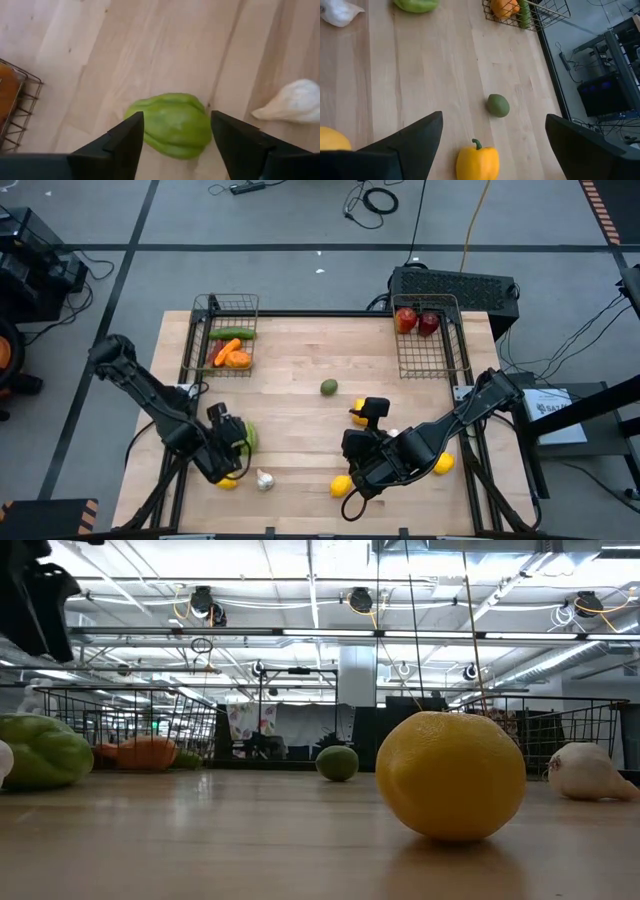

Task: Sort produce into baskets
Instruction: Put the green chayote into the left wire basket

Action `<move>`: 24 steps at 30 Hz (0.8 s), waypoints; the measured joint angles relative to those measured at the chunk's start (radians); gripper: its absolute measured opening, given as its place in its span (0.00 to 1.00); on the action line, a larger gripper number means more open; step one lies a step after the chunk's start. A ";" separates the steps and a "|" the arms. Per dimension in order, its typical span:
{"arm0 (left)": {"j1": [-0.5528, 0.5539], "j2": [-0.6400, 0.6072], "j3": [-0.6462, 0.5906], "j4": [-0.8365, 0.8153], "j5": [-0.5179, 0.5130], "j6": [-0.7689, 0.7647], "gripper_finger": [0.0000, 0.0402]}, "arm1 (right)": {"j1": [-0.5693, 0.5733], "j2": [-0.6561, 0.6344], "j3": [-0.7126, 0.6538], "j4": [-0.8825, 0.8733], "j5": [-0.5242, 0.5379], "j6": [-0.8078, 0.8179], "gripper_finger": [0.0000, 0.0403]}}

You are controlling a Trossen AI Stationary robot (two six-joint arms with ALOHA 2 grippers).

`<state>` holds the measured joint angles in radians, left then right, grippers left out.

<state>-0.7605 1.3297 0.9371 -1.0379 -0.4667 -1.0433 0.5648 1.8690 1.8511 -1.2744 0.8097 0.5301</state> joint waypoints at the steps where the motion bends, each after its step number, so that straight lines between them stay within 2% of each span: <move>1: -0.004 0.006 0.000 0.000 -0.003 -0.021 0.62 | 0.000 0.000 0.000 0.000 0.000 0.000 0.85; 3: -0.017 0.014 0.000 0.000 -0.010 -0.091 0.68 | 0.000 0.000 0.000 0.000 0.000 0.000 0.85; 6: -0.033 0.017 0.000 -0.022 -0.035 -0.276 0.79 | 0.000 0.000 0.000 0.000 0.000 -0.005 0.85; 9: -0.046 0.017 0.000 -0.062 -0.005 -0.392 0.84 | 0.000 0.000 0.000 0.000 0.000 -0.017 0.85; 12: -0.066 0.017 -0.001 -0.079 0.003 -0.439 0.85 | 0.000 0.000 0.000 0.001 0.000 -0.019 0.85; 16: -0.079 0.033 -0.029 -0.005 -0.002 -0.461 0.85 | 0.000 0.000 0.000 0.001 -0.003 -0.022 0.85; 24: -0.080 0.100 -0.067 -0.023 -0.031 -0.666 0.85 | 0.000 0.000 0.000 0.005 -0.004 -0.022 0.85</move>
<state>-0.8406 1.4294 0.8697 -1.0610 -0.4975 -1.7096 0.5648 1.8690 1.8511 -1.2698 0.8055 0.5079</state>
